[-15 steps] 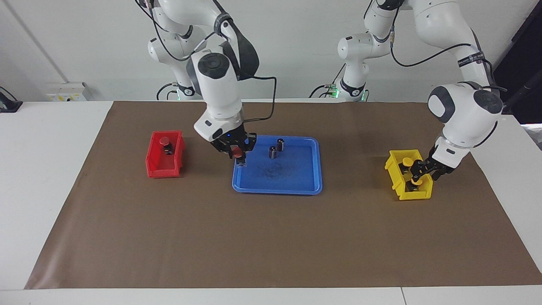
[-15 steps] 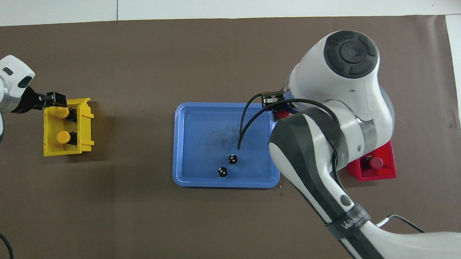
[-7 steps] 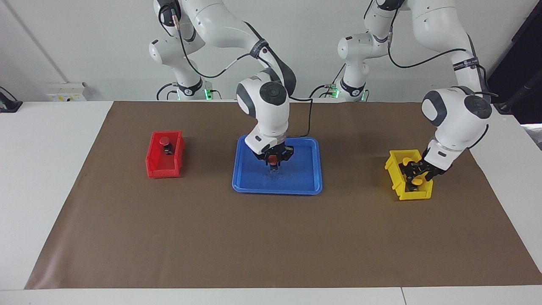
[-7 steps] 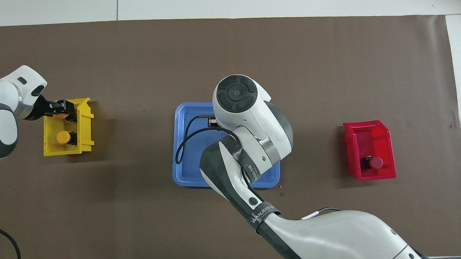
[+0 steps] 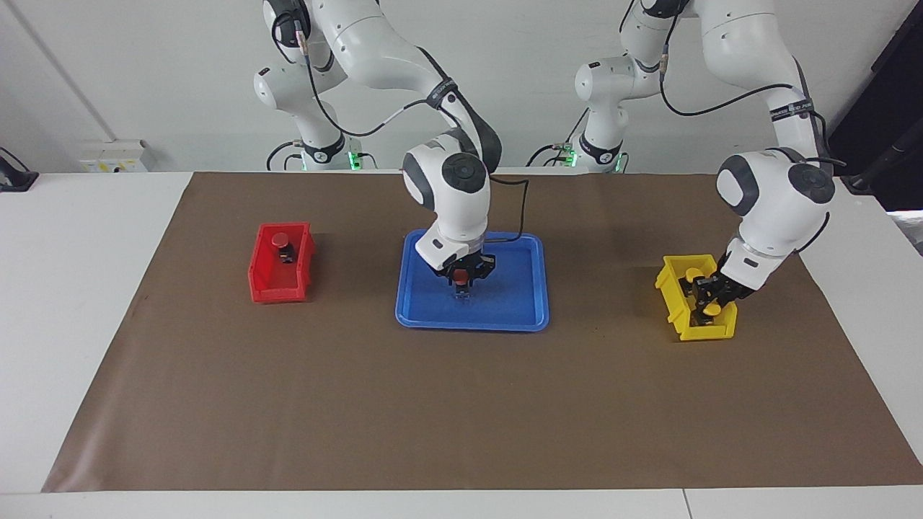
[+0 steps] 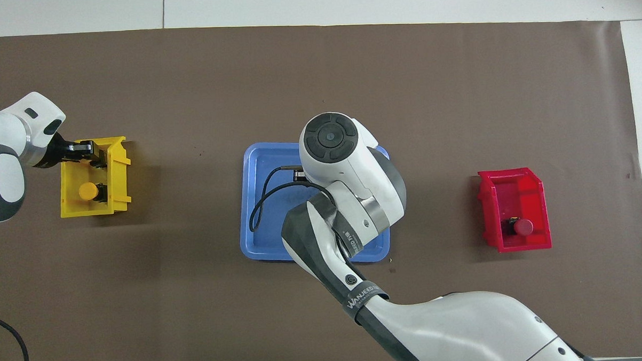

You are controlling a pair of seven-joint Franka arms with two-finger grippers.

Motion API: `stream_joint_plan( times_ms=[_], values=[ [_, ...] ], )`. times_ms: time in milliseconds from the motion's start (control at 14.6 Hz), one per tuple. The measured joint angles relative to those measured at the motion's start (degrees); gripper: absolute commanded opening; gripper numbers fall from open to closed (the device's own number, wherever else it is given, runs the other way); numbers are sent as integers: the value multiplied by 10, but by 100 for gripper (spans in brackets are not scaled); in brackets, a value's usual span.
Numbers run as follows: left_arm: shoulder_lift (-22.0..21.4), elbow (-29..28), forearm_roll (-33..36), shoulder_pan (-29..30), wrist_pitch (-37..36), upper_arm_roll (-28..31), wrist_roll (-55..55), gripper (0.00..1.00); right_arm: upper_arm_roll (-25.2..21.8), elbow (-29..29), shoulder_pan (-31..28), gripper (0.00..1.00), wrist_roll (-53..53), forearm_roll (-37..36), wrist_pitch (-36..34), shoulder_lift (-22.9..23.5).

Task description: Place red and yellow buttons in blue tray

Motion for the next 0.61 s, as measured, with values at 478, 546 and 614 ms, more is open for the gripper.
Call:
stream_joint_plan(
  times_ms=[478,546,614],
  values=[
    [-17,167,20,-39,-245,-4,-56,1,-10,30,-47,100,-59,-25,-57,-52],
    [-19,168,21,-69,-250,-6,-85,1,-11,27,-71,100,-94,-26,-90,-80],
    [-19,167,20,-104,-252,-8,-118,1,-12,14,-99,100,-130,-26,-117,-113]
  ],
)
